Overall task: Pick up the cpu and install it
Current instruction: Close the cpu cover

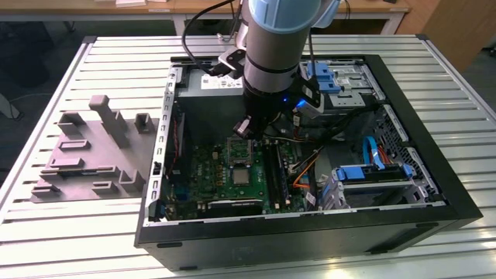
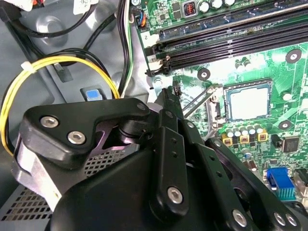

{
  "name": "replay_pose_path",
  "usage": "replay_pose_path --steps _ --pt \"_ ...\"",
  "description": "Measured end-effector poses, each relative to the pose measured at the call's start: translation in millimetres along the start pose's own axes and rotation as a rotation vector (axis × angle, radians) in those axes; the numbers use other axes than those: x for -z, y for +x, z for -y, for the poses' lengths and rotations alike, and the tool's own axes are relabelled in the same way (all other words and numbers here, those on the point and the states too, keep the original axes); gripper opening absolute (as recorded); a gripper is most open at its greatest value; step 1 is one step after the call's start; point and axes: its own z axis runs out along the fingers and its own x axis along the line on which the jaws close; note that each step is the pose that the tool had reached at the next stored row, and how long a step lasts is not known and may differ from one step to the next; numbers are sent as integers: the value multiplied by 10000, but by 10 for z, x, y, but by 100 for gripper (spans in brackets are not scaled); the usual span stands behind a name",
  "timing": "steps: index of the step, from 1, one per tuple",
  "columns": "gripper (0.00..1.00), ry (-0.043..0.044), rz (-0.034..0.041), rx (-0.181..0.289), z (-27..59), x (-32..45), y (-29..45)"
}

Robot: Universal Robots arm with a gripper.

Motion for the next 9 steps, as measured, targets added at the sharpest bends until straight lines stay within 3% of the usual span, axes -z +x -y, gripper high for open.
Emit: replay_pose_path --steps 9 --pt "11 -9 -31 265 -16 11 33"
